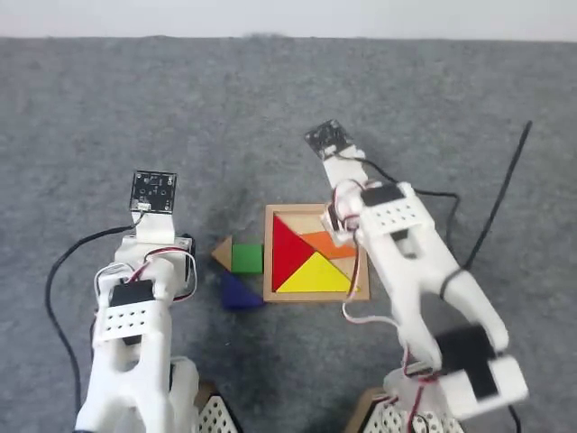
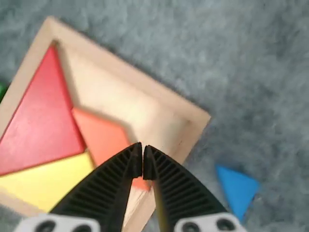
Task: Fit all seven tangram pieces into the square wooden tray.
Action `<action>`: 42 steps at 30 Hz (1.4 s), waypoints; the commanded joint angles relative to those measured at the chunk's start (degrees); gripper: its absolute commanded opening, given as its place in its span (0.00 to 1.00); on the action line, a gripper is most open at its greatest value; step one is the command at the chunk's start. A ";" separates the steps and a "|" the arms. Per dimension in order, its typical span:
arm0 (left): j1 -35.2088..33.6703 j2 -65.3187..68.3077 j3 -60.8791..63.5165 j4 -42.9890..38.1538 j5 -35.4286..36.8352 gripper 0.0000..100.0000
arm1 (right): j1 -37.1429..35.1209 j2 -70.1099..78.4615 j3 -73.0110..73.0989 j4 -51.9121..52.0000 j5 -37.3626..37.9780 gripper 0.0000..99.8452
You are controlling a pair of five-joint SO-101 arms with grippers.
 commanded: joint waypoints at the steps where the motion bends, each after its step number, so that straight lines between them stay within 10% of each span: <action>1: 0.26 -1.76 -0.40 -1.49 0.70 0.13 | 0.75 11.38 -10.20 2.15 0.70 0.01; 26: 0.26 -1.76 -0.40 -1.58 0.70 0.13 | -0.75 -14.02 7.21 4.09 0.62 0.01; 42: 0.26 -1.76 -0.40 -1.58 0.62 0.13 | -9.98 19.82 -23.91 10.15 -0.09 0.01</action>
